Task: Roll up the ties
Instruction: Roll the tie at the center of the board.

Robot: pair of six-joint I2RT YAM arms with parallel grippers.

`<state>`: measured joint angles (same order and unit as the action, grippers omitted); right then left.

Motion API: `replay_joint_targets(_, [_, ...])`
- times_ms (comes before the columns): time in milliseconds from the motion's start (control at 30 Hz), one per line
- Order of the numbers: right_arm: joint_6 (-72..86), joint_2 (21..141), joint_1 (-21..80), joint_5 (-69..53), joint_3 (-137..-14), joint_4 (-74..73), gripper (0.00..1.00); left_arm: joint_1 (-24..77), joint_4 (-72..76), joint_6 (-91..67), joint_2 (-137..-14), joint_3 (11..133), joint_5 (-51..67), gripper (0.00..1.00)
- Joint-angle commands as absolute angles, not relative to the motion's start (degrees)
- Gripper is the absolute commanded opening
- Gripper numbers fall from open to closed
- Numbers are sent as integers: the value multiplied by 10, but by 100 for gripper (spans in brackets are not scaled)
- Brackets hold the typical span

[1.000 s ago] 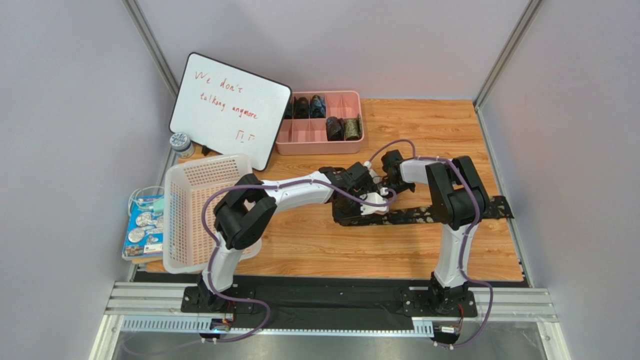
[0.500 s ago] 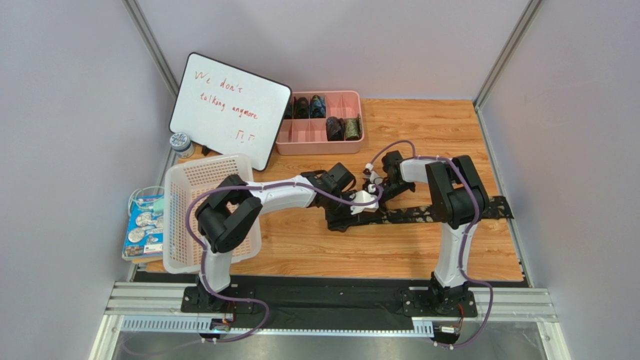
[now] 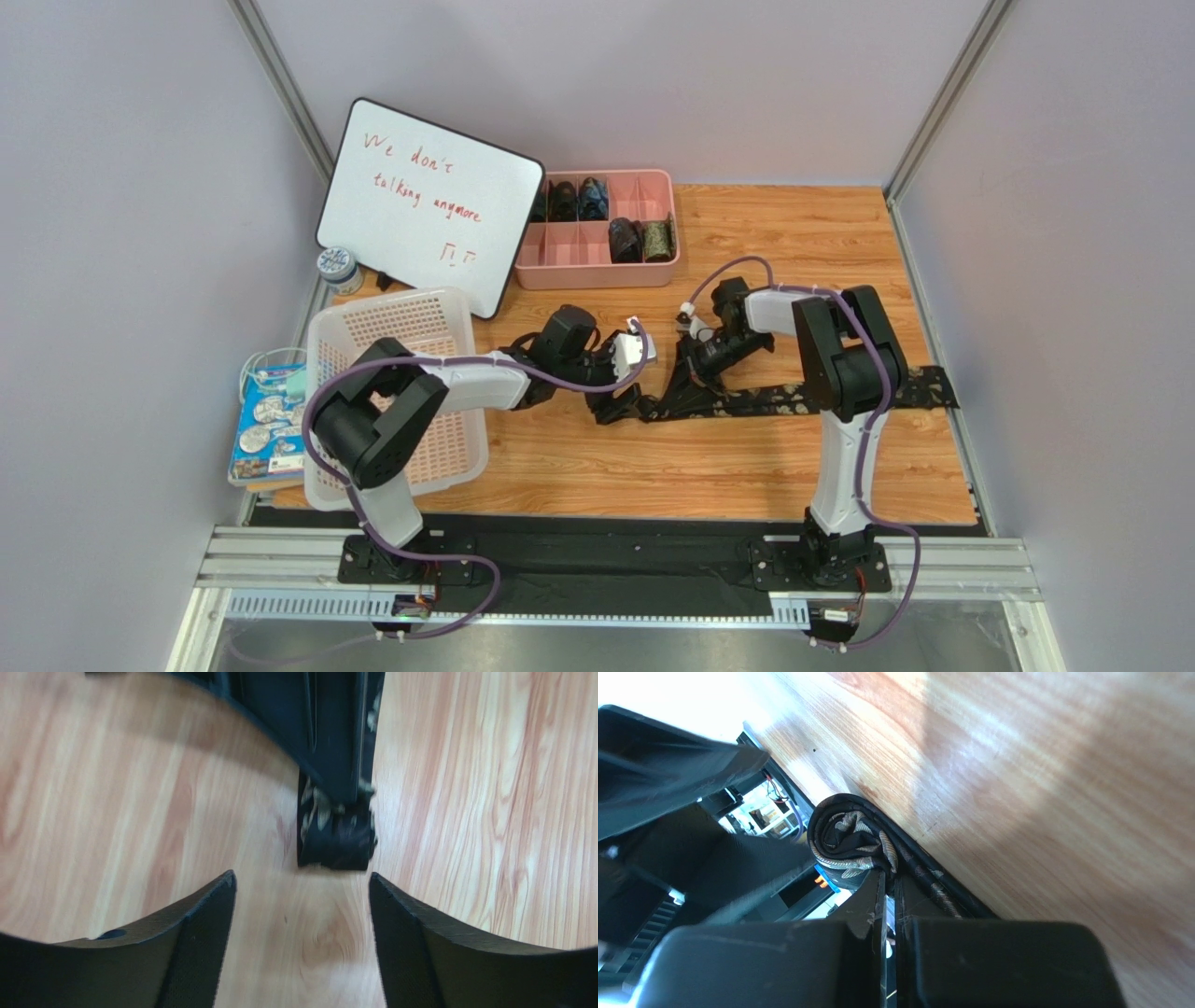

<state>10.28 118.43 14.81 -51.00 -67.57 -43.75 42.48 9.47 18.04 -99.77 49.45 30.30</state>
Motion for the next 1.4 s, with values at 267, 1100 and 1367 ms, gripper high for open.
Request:
replay_joint_targets(267, [99,1272,141,-308,-682,-426,0,455,292,107,-1066,492,365,79])
replay_joint_targets(1100, [50,1148,120,-488,-721,-501,28,510,-188,311,-1106,652,203,14])
replay_joint_targets(1367, [77,1184,155,-490,-723,-456,31,511,-213,301,-1125,676,201,15])
